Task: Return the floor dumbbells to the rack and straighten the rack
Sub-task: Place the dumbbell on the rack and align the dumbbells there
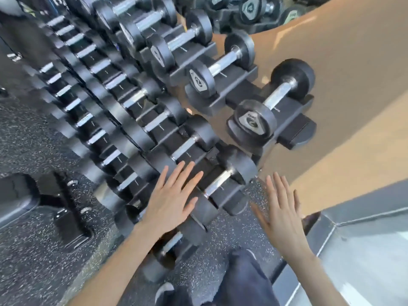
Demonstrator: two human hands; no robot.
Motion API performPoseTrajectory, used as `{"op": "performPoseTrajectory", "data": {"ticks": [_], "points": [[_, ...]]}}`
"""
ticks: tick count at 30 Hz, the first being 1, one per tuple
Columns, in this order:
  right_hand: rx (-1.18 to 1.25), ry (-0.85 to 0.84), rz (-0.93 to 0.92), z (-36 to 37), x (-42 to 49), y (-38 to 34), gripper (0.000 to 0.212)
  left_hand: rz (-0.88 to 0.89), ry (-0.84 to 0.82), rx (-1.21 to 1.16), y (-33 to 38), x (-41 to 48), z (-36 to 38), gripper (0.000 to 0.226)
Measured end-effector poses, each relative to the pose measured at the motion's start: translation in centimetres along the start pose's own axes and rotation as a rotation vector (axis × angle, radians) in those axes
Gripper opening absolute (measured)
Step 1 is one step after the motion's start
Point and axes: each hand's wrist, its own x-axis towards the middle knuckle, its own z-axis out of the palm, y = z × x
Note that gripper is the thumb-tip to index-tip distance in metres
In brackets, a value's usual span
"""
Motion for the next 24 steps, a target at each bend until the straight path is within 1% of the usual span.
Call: {"op": "performPoseTrajectory", "data": {"ticks": [2,4,7,10,13,15,19,24], "points": [[0.078,0.064,0.143,0.4,-1.9,-3.1,0.069,0.053,0.022,-0.015,-2.3,-2.2,-0.4,0.058],[0.114,0.08,0.219,0.2,-3.0,-5.7,0.072,0.096,0.052,-0.025,-4.2,-4.2,-0.7,0.056],[0.102,0.07,0.207,-0.4,-4.3,-8.2,0.073,0.177,0.018,-0.052,-6.0,-6.2,-0.5,0.056],[0.073,0.056,0.19,-1.1,-4.8,-9.5,0.073,0.213,-0.003,-0.067,-6.6,-6.4,-0.4,0.056],[0.048,0.015,0.208,-1.1,-4.5,-9.3,0.074,0.207,0.031,-0.085,-6.5,-5.4,-0.6,0.055],[0.054,-0.009,0.209,-1.3,-4.0,-8.7,0.073,0.201,0.017,-0.102,-6.0,-4.8,-0.9,0.055],[0.108,-0.018,0.225,-1.4,-2.1,-7.7,0.07,0.228,0.035,-0.08,-5.5,-2.6,-1.1,0.056],[0.117,0.009,0.188,-1.4,0.6,-7.2,0.067,0.248,0.065,-0.06,-7.2,0.3,-1.3,0.057]]}}
